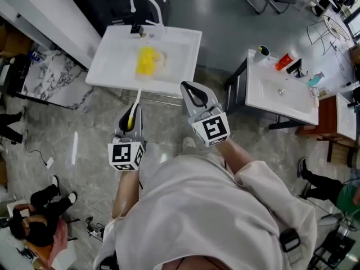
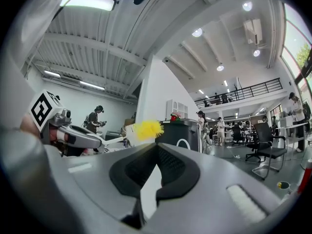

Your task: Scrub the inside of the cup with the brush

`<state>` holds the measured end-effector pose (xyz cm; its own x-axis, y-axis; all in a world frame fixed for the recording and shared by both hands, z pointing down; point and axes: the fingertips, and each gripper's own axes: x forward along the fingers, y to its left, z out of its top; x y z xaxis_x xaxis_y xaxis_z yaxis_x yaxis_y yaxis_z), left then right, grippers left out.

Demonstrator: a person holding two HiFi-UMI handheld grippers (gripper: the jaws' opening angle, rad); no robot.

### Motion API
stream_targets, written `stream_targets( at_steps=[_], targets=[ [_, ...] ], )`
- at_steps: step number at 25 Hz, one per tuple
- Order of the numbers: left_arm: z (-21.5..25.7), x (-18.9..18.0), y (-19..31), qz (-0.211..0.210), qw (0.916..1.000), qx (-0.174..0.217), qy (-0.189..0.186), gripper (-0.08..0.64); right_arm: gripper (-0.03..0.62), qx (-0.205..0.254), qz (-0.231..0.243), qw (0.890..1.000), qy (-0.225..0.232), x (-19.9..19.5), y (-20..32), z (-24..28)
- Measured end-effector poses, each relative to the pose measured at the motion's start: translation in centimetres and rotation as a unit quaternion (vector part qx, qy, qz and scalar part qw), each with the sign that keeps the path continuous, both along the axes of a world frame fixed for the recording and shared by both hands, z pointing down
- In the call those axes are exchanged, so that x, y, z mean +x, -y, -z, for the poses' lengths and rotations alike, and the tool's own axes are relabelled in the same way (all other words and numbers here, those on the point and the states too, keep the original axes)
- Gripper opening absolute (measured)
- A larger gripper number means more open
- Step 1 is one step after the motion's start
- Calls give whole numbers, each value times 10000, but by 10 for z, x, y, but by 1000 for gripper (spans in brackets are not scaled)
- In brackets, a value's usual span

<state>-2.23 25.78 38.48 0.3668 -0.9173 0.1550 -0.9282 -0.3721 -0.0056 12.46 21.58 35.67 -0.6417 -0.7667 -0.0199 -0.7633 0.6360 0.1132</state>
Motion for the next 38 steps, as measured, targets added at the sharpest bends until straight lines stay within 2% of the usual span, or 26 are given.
stream_targets(
  at_steps=[8,14,26,38],
  targets=[
    [-12,-4,38,265,9996,-99,-3,41,0,-43,253,9996,-102,-4,47,-9],
    [-27,-18,63,282,9993,-244,-52,41,0,-118,274,9994,-197,-21,74,-18],
    [-56,-74,149,-94,9986,-475,-195,41,0,-199,-67,9991,-365,-74,157,-24],
    [-58,-114,231,-620,9968,-447,-239,41,2,-88,-381,9982,-460,-124,225,-28]
  ],
)
